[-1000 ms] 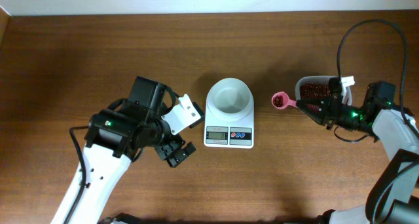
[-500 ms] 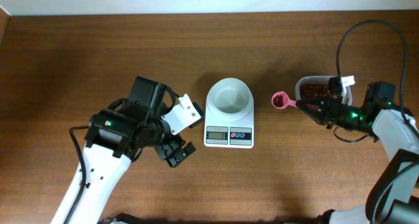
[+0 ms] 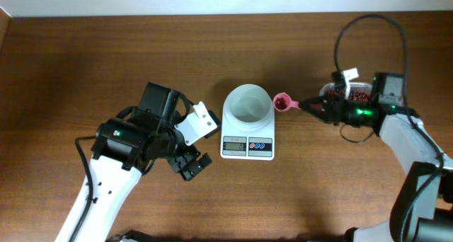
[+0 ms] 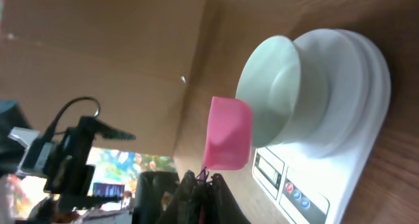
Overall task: Scoop and weigh 50g on scale
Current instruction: 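Carry the filled pink scoop over the white bowl with the right gripper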
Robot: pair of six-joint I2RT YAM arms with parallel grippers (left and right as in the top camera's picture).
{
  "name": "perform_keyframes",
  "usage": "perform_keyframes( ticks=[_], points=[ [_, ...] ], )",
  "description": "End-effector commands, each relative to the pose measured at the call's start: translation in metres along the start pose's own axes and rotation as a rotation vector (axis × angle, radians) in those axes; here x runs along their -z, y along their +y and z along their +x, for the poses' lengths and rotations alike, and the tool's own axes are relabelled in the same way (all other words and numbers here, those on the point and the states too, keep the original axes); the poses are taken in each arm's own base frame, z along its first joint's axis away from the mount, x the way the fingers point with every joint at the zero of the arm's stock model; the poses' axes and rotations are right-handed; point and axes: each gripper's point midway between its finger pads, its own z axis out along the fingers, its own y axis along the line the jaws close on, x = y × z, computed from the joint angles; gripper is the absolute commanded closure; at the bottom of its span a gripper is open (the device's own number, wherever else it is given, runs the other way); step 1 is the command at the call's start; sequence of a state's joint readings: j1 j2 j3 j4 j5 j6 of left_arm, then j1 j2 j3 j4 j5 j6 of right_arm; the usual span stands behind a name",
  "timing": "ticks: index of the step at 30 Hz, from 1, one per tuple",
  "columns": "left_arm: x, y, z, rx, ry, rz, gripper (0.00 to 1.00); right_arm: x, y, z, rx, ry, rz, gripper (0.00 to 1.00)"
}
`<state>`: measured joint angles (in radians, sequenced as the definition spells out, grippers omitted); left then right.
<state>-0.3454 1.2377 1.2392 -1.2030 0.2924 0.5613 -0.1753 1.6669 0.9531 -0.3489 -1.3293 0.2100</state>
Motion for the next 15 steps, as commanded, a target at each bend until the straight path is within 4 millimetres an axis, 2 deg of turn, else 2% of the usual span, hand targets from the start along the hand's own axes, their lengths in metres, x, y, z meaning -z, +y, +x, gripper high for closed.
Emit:
perform_keyframes(
  ticks=[1,5,10,13,15],
  points=[
    [0.000,-0.003,0.000,-0.013,-0.010,0.014,0.01,-0.021,-0.003,-0.001,-0.059,0.023,0.040,0.96],
    [0.000,-0.003,0.000,-0.012,-0.010,0.014,0.01,-0.043,0.003,-0.002,0.020,0.040,0.058,0.96],
    [0.000,-0.003,0.000,-0.012,-0.010,0.014,0.01,-0.066,-0.005,-0.008,0.128,0.014,0.164,0.96],
    [0.000,-0.003,0.000,-0.012,-0.010,0.014,0.01,-0.073,-0.008,-0.017,0.198,-0.023,0.215,0.96],
    [0.000,-0.003,0.000,-0.013,-0.010,0.014,0.01,-0.077,-0.006,-0.017,0.329,-0.009,0.218,0.96]
  ],
)
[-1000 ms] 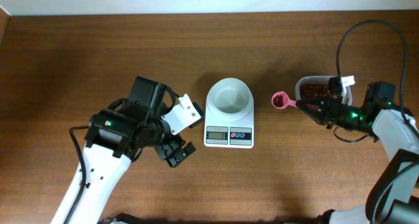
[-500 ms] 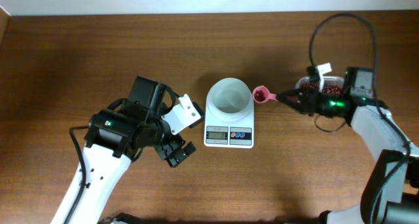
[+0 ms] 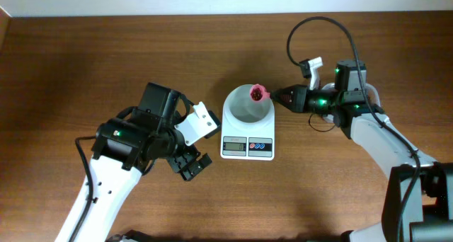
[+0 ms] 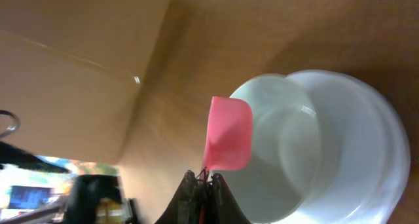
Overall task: Scoop and weigh 50g on scale
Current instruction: 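Carry the filled pink scoop over the white bowl with the right gripper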
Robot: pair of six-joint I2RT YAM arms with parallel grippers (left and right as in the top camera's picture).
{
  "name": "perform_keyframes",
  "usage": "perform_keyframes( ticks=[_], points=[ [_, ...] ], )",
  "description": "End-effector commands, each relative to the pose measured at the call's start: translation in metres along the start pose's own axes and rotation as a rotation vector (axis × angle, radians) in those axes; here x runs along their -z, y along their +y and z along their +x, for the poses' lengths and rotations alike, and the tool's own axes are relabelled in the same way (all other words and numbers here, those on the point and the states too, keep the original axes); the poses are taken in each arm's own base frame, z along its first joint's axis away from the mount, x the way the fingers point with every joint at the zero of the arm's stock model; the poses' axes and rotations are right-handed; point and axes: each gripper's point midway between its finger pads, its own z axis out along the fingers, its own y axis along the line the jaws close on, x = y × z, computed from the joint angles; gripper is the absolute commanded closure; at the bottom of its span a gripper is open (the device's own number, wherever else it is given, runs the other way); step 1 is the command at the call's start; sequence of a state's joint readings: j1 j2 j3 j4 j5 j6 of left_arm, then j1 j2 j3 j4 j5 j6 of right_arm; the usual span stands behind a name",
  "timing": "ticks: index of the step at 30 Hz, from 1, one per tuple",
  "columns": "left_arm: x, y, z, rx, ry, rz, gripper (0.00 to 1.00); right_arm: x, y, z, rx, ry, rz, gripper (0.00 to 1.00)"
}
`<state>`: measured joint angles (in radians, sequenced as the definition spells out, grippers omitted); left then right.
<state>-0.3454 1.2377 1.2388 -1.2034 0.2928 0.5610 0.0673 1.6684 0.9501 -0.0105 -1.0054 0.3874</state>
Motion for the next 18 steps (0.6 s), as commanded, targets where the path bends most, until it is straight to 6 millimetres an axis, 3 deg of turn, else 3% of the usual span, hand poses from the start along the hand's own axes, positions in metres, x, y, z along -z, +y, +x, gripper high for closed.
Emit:
perform_keyframes(
  ticks=[1,7,10,13,16,18],
  points=[
    [0.000,-0.003,0.000,-0.013,-0.010,0.014,0.01,-0.008,-0.004,0.000,0.206,-0.001,0.042,0.96],
    [0.000,-0.003,0.000,-0.013,-0.010,0.014,0.01,-0.018,0.003,0.012,0.535,0.045,0.022,0.96],
    [0.000,-0.003,0.000,-0.013,-0.010,0.013,0.01,-0.018,-0.008,0.008,0.542,0.037,0.089,0.96],
    [0.000,-0.003,0.000,-0.013,-0.010,0.014,0.01,-0.018,0.009,0.014,0.541,0.050,-0.013,0.96],
    [0.000,-0.003,0.000,-0.013,-0.010,0.014,0.01,-0.016,-0.022,0.002,0.537,0.029,0.179,0.96],
    [0.000,-0.003,0.000,-0.013,-0.010,0.014,0.01,-0.018,0.005,0.013,0.554,0.047,0.011,0.96]
  ],
)
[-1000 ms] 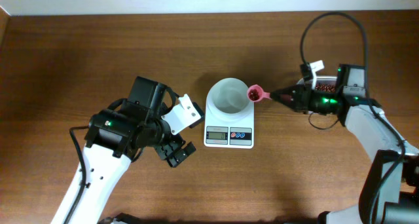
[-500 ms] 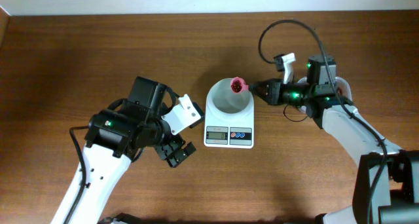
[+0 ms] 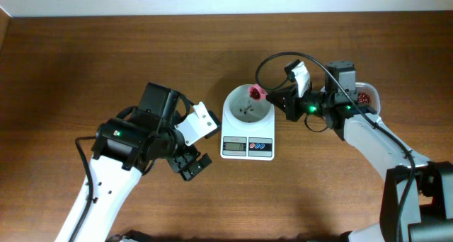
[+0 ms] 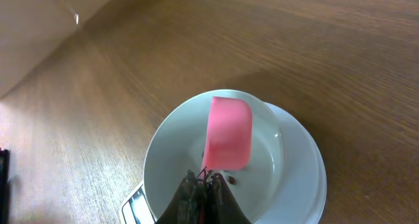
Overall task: Scoop and weigh 50g on scale
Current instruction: 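Carry the filled pink scoop over the white bowl with the right gripper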
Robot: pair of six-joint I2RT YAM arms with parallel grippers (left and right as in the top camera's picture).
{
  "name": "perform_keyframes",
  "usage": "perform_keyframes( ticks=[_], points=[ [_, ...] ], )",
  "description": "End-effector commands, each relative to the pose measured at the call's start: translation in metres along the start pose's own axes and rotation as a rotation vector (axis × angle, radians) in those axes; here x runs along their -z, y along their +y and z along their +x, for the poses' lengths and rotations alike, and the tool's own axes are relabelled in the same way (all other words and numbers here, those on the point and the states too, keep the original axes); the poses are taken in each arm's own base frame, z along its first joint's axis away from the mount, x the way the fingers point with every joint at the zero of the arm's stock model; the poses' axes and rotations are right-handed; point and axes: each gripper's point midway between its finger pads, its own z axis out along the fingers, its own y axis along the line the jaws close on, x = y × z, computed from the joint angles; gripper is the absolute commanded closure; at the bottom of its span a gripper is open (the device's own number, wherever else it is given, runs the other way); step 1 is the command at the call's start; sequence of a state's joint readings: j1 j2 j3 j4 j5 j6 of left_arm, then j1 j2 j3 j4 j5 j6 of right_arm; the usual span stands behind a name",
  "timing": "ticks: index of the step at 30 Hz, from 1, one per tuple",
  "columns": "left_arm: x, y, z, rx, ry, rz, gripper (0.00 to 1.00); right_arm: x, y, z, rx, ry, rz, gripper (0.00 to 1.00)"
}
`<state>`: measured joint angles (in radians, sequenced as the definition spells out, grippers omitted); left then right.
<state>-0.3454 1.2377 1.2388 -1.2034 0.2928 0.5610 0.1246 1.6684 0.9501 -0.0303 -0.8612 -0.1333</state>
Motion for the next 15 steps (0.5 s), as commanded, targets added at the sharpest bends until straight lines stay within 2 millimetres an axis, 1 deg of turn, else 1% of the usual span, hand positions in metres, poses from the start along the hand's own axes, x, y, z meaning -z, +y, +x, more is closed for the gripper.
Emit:
perform_keyframes(
  ticks=[1,3,4,6,7,8,9,10,11,13,14,15],
  points=[
    [0.000,-0.003,0.000,-0.013,-0.010,0.014,0.01,-0.002,0.021,-0.002,0.056,-0.015,-0.120,0.96],
    [0.000,-0.003,0.000,-0.013,-0.010,0.013,0.01,-0.003,0.004,0.001,0.051,0.004,-0.023,0.96],
    [0.000,-0.003,0.000,-0.013,-0.010,0.014,0.01,-0.003,0.008,0.001,0.048,0.001,-0.043,0.96],
    [0.000,-0.003,0.000,-0.013,-0.010,0.014,0.01,0.000,0.031,-0.003,0.051,-0.023,-0.179,0.96],
    [0.000,-0.003,0.000,-0.013,-0.010,0.014,0.01,0.001,0.036,-0.004,0.051,-0.028,-0.211,0.96],
    [0.000,-0.003,0.000,-0.013,-0.010,0.014,0.01,-0.001,0.027,-0.002,0.051,-0.019,-0.155,0.96],
    [0.000,-0.003,0.000,-0.013,-0.010,0.014,0.01,-0.003,0.012,0.000,0.050,-0.005,-0.071,0.96],
    [0.000,-0.003,0.000,-0.013,-0.010,0.014,0.01,-0.003,0.007,0.000,0.047,0.000,-0.038,0.96],
    [0.000,-0.003,0.000,-0.013,-0.010,0.014,0.01,-0.003,0.009,-0.001,0.033,-0.004,-0.054,0.96],
    [0.000,-0.003,0.000,-0.013,-0.010,0.014,0.01,0.002,0.040,-0.006,0.027,-0.032,-0.231,0.96],
    [0.000,-0.003,0.000,-0.013,-0.010,0.014,0.01,0.001,0.038,-0.005,0.034,-0.031,-0.221,0.96],
    [0.000,-0.003,0.000,-0.013,-0.010,0.013,0.01,-0.002,0.020,-0.003,0.048,-0.016,-0.118,0.96]
  ],
)
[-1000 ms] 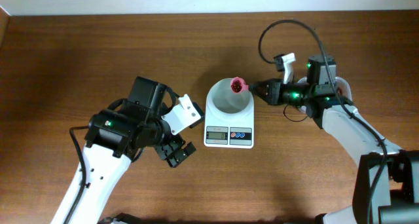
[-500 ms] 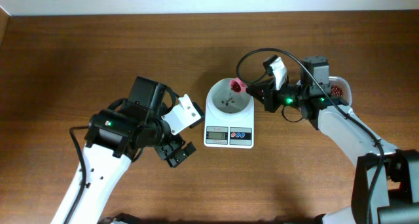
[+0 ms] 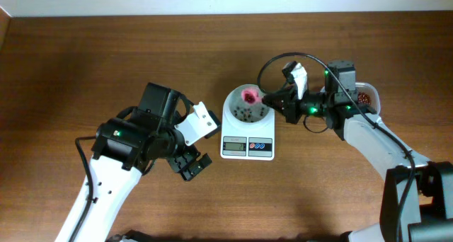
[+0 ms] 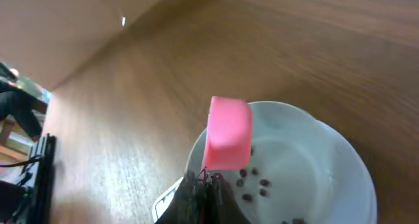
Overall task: Scoop and weigh 50g on scale
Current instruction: 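Carry the filled pink scoop over the white bowl with the right gripper, then tilt the scoop to pour beans into the bowl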
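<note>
A white bowl (image 3: 248, 109) stands on the white digital scale (image 3: 247, 147) at mid table. Several dark red beans (image 4: 252, 179) lie on its bottom. My right gripper (image 3: 277, 100) is shut on the handle of a pink scoop (image 3: 250, 95), whose cup hangs tipped over the bowl's far rim; in the right wrist view the pink scoop (image 4: 228, 132) shows its underside above the bowl (image 4: 308, 171). My left gripper (image 3: 190, 164) hovers to the left of the scale, apart from it, with nothing in it.
A clear container of red beans (image 3: 364, 98) sits at the right, behind my right arm. The left arm's white camera block (image 3: 198, 123) is close to the scale's left side. Bare wooden table (image 3: 106, 58) lies all around.
The scoop has tipped further over the bowl, and several beans now lie on the bowl's bottom where only one or two lay. The left arm has not moved.
My right gripper held the loaded pink scoop just right of the bowl, near the bean container. Then the scoop was over the bowl's rim, then turned with a first bean or two dropped. Now several beans lie in the bowl.
</note>
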Robot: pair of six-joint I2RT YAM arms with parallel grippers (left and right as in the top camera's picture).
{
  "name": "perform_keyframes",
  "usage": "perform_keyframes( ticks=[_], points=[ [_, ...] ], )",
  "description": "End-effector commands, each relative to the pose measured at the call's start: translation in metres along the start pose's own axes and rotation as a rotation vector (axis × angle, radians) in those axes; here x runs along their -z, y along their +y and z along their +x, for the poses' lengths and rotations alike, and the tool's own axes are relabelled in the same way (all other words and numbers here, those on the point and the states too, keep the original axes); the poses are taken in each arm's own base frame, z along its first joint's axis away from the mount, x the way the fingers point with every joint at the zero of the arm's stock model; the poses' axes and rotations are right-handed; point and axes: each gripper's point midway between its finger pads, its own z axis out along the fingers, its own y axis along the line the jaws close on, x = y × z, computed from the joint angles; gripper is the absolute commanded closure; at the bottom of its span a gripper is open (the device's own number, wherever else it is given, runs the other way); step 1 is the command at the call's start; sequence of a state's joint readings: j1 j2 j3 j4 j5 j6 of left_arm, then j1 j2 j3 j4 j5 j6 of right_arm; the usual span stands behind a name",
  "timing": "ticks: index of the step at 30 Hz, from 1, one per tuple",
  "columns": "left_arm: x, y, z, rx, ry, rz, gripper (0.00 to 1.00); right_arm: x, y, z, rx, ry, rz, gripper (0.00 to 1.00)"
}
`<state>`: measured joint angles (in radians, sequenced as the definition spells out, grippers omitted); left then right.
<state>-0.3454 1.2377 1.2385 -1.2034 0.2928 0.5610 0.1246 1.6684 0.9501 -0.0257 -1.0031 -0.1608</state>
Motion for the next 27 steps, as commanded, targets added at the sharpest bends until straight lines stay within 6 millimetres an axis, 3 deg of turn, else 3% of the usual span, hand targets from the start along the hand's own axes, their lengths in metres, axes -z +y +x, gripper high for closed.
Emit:
perform_keyframes(
  ticks=[1,3,4,5,6,8,9,10,11,13,14,15,16,18,20,22,23,24,25,26,27],
  points=[
    [0.000,-0.003,0.000,-0.013,-0.011,0.013,0.01,-0.002,-0.012,0.003,0.015,0.017,0.068,0.96],
    [0.000,-0.003,0.000,-0.013,-0.011,0.013,0.01,-0.002,0.016,-0.006,0.040,-0.025,-0.094,0.96],
    [0.000,-0.003,0.000,-0.013,-0.011,0.013,0.01,-0.002,0.016,-0.007,0.051,-0.027,-0.095,0.96],
    [0.000,-0.003,0.000,-0.013,-0.011,0.013,0.01,-0.003,-0.007,-0.001,0.062,0.001,0.037,0.96],
    [0.000,-0.003,0.000,-0.013,-0.011,0.013,0.01,-0.002,-0.015,0.000,0.046,0.010,0.089,0.96],
    [0.000,-0.003,0.000,-0.013,-0.011,0.013,0.01,0.000,0.023,-0.016,0.072,-0.058,-0.132,0.96],
    [0.000,-0.003,0.000,-0.013,-0.011,0.013,0.01,0.000,0.027,-0.018,0.087,-0.066,-0.154,0.96],
    [0.000,-0.003,0.000,-0.013,-0.011,0.013,0.01,-0.002,0.001,-0.010,0.073,-0.028,-0.004,0.96],
    [0.000,-0.003,0.000,-0.013,-0.011,0.013,0.01,-0.002,-0.011,-0.003,0.048,0.000,0.067,0.96],
    [0.000,-0.003,0.000,-0.013,-0.011,0.013,0.01,-0.001,0.017,-0.012,0.076,-0.044,-0.094,0.96],
    [0.000,-0.003,0.000,-0.013,-0.010,0.013,0.01,-0.002,0.007,-0.011,0.077,-0.037,-0.040,0.96],
    [0.000,-0.003,0.000,-0.013,-0.011,0.013,0.01,-0.001,-0.024,-0.005,0.058,0.001,0.142,0.96],
    [0.000,-0.003,0.000,-0.013,-0.011,0.013,0.01,0.001,-0.033,-0.003,0.054,0.012,0.194,0.96],
    [0.000,-0.003,0.000,-0.013,-0.011,0.013,0.01,-0.004,-0.003,-0.010,0.093,-0.025,0.024,0.96],
    [0.000,-0.003,0.000,-0.013,-0.011,0.013,0.01,-0.002,-0.025,-0.001,0.110,0.020,0.149,0.96],
    [0.000,-0.003,0.000,-0.013,-0.011,0.013,0.01,-0.002,0.015,-0.014,0.127,-0.045,-0.071,0.96],
    [0.000,-0.003,0.000,-0.013,-0.010,0.013,0.01,-0.003,0.016,-0.015,0.162,-0.049,-0.072,0.96],
    [0.000,-0.003,0.000,-0.013,-0.011,0.013,0.01,-0.003,-0.014,-0.005,0.152,0.004,0.099,0.96],
    [0.000,-0.003,0.000,-0.013,-0.011,0.013,0.01,-0.002,-0.019,-0.001,0.135,0.023,0.130,0.96],
    [0.000,-0.003,0.000,-0.013,-0.011,0.013,0.01,-0.002,0.008,-0.006,0.142,-0.012,-0.021,0.96],
    [0.000,-0.003,0.000,-0.013,-0.010,0.013,0.01,-0.002,0.019,-0.010,0.162,-0.034,-0.086,0.96]
  ],
)
